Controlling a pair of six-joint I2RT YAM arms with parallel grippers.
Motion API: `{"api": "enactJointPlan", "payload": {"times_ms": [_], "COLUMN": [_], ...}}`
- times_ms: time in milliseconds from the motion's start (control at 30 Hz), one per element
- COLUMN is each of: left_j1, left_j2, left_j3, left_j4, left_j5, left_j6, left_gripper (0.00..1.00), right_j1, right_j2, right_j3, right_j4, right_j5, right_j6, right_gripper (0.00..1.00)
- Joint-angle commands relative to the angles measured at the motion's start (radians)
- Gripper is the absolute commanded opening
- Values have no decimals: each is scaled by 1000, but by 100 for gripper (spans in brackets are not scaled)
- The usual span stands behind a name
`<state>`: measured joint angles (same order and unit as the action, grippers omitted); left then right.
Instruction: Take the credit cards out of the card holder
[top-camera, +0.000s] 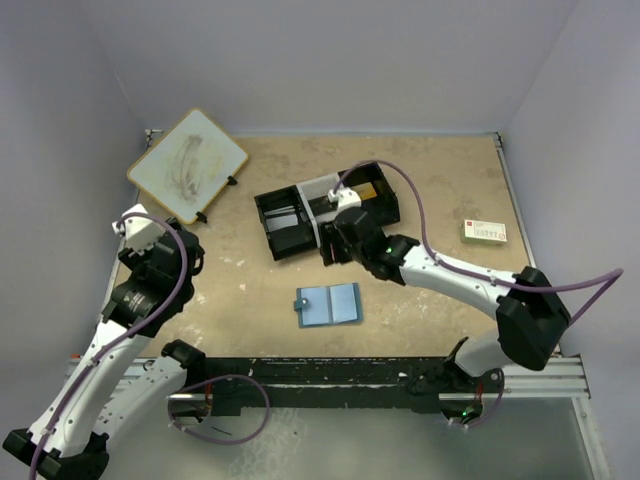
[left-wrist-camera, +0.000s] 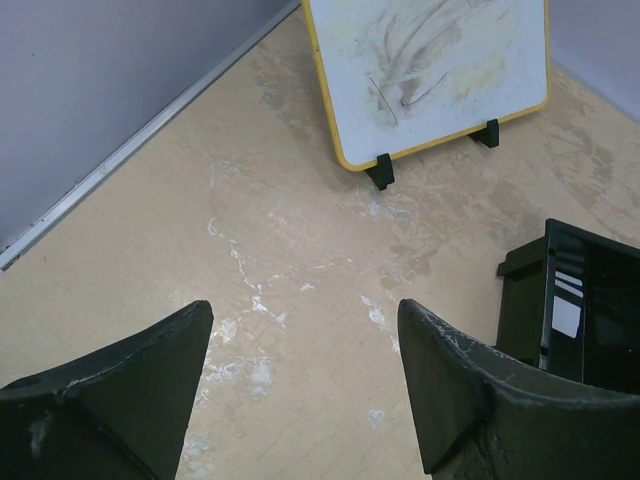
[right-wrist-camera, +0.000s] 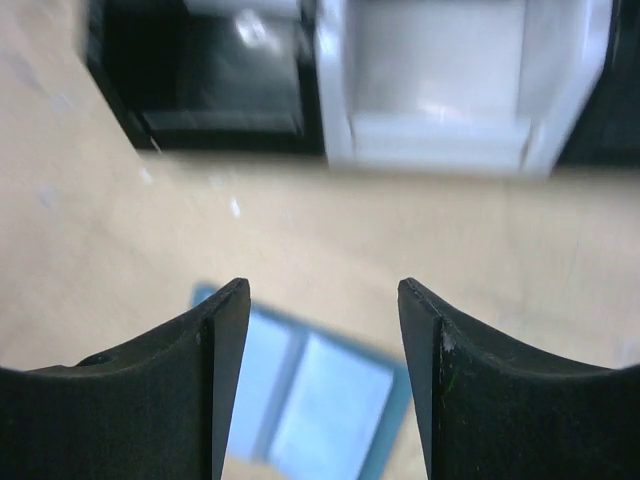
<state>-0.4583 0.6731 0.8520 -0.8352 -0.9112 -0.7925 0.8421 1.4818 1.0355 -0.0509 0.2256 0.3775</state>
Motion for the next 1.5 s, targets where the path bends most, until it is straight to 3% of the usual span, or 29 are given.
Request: {"api": "enactJointPlan", "payload": {"times_ms": [0,500,800,900,1100,1200,1367,1467], "left_j1": [3,2,3,3,3,2,3,3], "left_j2": [19,47,62,65,73,73,78,81], "left_j3": [-4,-11,-9,-11,-11,-12,-12,-24], "left_j4": [48,52,52,53,52,52,55,86], "left_j5": [38,58,58,55,55,56,61,162], "left_j6": [32,39,40,39,39,40,42,63], "left_gripper": [72,72,71,71,70,70,70,70], "right_j1": [68,145,182,197,253,280,313,313], "right_j2": [-98,-69,6,21,48,88,137,95], "right_j3": [-117,-283,-282,-266,-167,-123,-83,-142], "right_j4": [-159,-146,-73,-91,-200,-238,-259,-178], "right_j5": [133,115,50,85,194,227,238,146], "right_j6": [326,481,453,470,464,457,458,492], "right_gripper": [65,67,58,49,12,4,6,23]}}
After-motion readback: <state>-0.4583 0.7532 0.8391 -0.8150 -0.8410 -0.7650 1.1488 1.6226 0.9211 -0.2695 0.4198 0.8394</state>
